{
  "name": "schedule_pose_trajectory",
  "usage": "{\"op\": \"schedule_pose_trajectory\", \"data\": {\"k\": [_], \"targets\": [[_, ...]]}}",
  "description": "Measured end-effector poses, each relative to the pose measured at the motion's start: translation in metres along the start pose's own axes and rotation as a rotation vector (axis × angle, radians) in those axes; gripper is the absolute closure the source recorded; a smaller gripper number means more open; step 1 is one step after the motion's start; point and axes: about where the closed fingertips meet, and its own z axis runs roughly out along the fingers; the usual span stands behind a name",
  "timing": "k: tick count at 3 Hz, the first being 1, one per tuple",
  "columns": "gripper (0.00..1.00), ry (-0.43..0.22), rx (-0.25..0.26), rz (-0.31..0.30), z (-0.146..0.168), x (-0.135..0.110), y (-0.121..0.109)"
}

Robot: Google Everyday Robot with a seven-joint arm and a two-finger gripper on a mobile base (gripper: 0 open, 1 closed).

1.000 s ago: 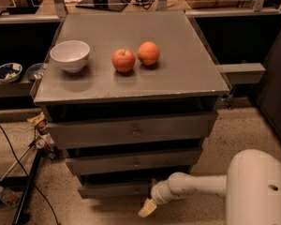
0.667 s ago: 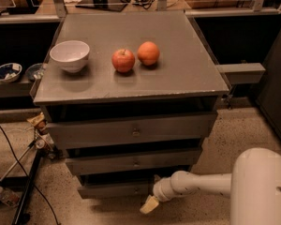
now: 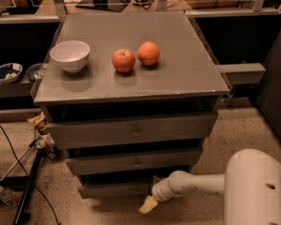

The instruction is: Open bottom drawer

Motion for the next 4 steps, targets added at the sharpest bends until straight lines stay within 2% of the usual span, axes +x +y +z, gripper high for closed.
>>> {"op": "schedule_pose_trajectory", "data": {"k": [1,3,4], "targets": [[0.00,0.018,-0.043,0.002,0.028,0.009,0.000],[0.00,0.038,-0.057,-0.014,0.027,0.009,0.005],[0.00,0.027,-0.082,-0.005,0.025,0.008,0.015]]}}
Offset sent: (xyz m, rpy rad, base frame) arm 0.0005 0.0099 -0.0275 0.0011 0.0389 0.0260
